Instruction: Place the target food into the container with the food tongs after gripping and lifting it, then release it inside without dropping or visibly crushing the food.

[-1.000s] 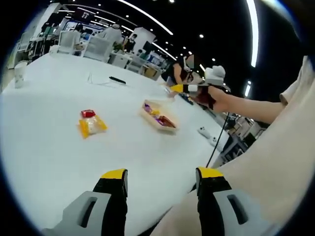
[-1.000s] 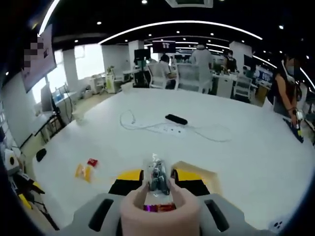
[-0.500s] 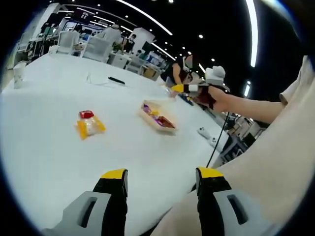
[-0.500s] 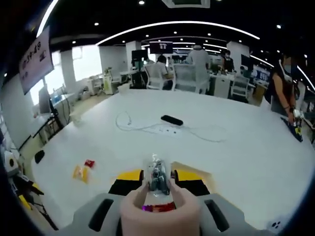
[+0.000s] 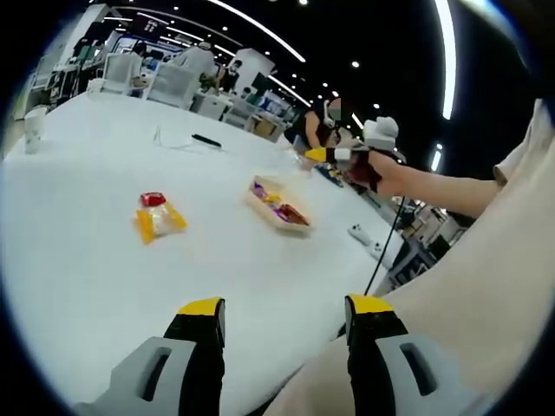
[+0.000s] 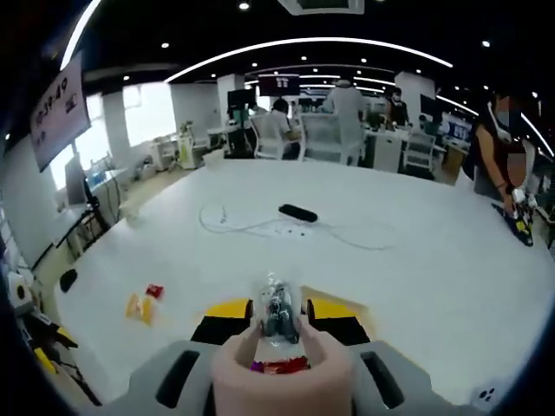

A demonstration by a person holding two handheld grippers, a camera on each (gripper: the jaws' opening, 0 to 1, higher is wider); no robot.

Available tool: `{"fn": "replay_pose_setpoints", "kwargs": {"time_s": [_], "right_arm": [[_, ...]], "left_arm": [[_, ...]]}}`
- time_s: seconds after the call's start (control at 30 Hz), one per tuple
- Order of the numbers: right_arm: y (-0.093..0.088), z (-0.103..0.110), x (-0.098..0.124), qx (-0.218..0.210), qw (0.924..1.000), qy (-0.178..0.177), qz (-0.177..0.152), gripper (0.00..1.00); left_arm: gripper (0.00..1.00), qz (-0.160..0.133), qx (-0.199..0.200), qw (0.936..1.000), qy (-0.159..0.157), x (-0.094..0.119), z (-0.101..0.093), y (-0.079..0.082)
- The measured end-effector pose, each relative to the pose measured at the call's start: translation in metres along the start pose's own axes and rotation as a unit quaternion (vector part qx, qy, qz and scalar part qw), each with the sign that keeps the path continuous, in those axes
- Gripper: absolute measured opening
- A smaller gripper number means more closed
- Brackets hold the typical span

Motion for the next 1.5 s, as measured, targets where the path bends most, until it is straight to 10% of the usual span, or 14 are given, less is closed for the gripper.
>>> {"fn": "replay_pose_setpoints", "kwargs": {"time_s": [1.5], "right_arm": [[-0.0059,-0.0003,0.0052,-0.005,1.0,-0.002,0.004,0.25]], "left_arm": [[0.54,-0.002,0.003,1.0,0.003,0.0064,0.0015,-0.0056]]}}
Point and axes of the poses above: the point that each gripper's makers call its tool centre point, and the gripper's own axes: x roughly backward along the fingers, z roughly to its left, y roughly out of its top, the point moved 6 cm from there along x, roughly backward along the fingers, and after that the axes turned 2 degrees about z, right-handed, at the moved point
